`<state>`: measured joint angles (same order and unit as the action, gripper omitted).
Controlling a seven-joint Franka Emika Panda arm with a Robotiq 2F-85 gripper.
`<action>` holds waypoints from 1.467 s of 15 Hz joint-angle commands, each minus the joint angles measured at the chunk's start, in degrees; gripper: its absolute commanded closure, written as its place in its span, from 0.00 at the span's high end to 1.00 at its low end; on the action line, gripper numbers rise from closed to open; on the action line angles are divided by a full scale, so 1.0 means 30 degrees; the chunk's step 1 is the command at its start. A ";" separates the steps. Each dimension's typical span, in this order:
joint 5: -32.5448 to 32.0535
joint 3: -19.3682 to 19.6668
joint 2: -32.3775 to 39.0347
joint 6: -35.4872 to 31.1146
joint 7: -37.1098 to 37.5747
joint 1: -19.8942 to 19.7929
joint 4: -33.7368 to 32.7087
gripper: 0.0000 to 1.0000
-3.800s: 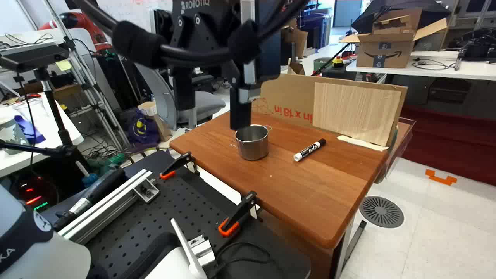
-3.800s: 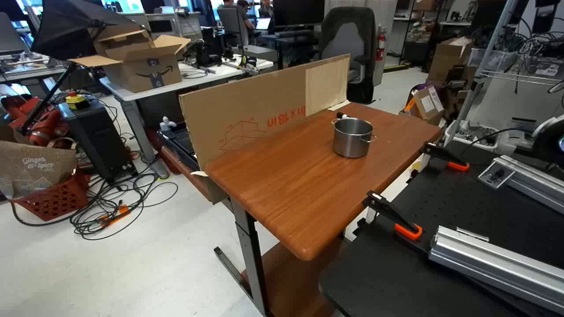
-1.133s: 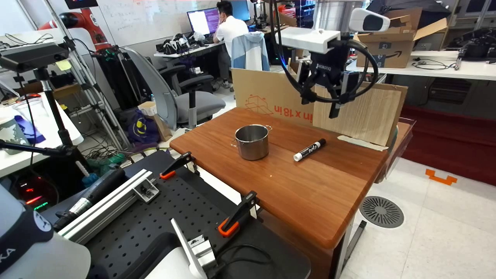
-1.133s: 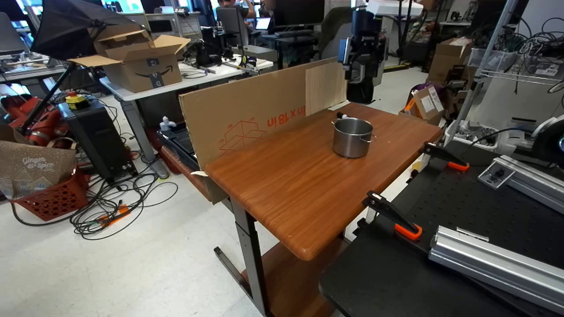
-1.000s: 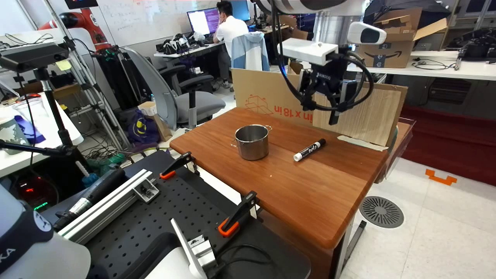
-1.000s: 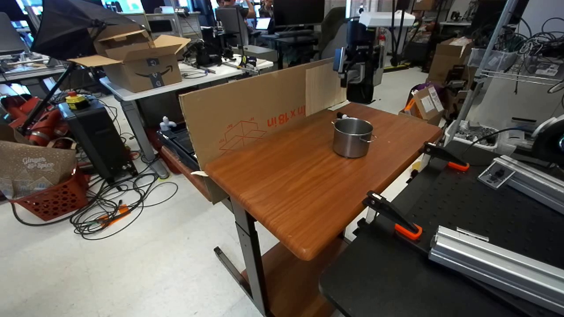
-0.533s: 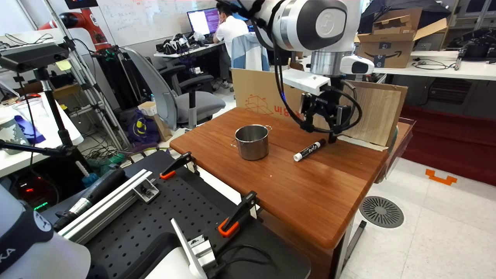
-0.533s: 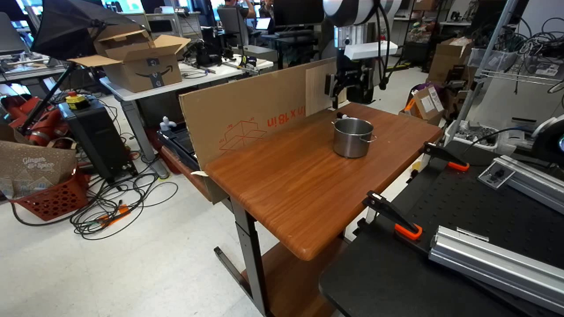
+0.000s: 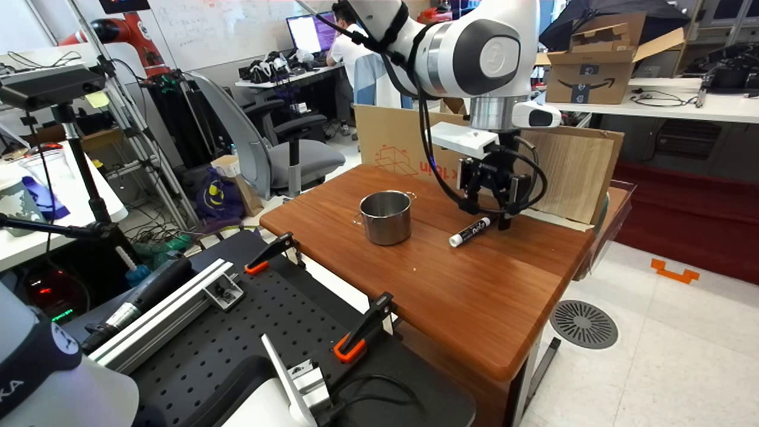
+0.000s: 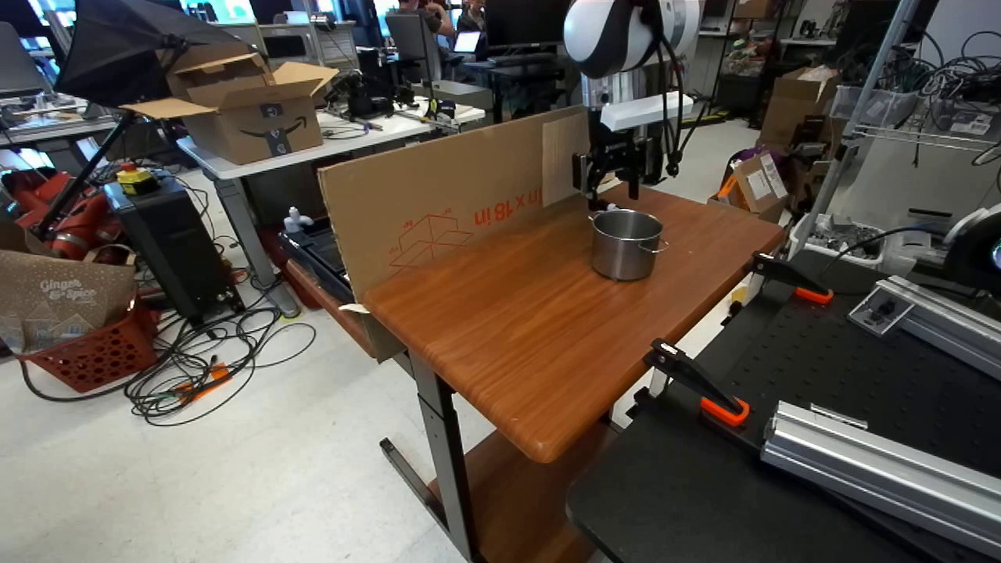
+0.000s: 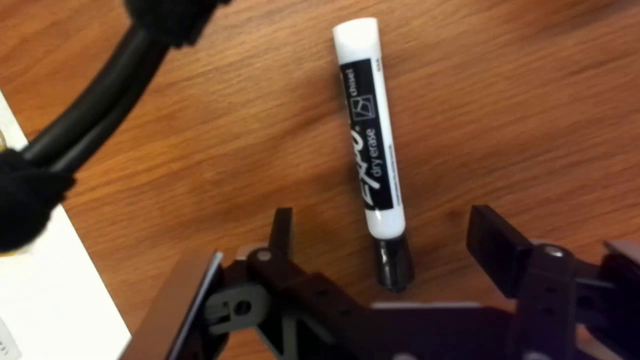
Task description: Put the marker in the pot
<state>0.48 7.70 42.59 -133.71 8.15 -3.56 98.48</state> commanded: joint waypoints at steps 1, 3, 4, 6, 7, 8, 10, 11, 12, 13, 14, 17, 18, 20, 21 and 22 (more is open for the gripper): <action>-0.0347 0.0109 0.0389 0.0116 0.0372 0.0080 -0.0649 0.58; -0.0321 0.0076 0.0380 0.0146 0.0318 0.0045 -0.0739 0.42; -0.0312 0.0067 0.0369 0.0145 0.0302 0.0035 -0.0751 0.35; -0.0306 0.0062 0.0389 0.0180 0.0292 0.0023 -0.0811 0.20; -0.0302 0.0063 0.0406 0.0218 0.0294 0.0016 -0.0856 0.13; -0.0302 0.0063 0.0418 0.0231 0.0294 0.0014 -0.0888 0.05; -0.0314 0.0067 0.0425 0.0261 0.0297 0.0018 -0.0950 0.03; -0.0315 0.0061 0.0435 0.0278 0.0280 0.0015 -0.0992 0.05; -0.0314 0.0059 0.0411 0.0292 0.0279 0.0017 -0.0985 0.05; -0.0278 0.0010 0.0294 0.0314 0.0194 -0.0011 -0.0907 0.05; -0.0291 0.0032 0.0191 0.0256 0.0251 0.0025 -0.0808 0.05; -0.0424 0.0074 -0.0857 -0.0446 0.0402 0.0322 0.0275 0.05; -0.0460 0.0076 -0.1099 -0.0562 0.0441 0.0421 0.0465 0.05; -0.0579 0.0071 -0.1889 -0.0824 0.0552 0.0721 0.1108 0.05; -0.0608 0.0061 -0.2386 -0.1023 0.0665 0.0872 0.1500 0.05; -0.0670 0.0070 -0.2928 -0.1306 0.0803 0.1039 0.1975 0.05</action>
<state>-0.01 7.69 38.61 -134.09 8.76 -1.55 98.98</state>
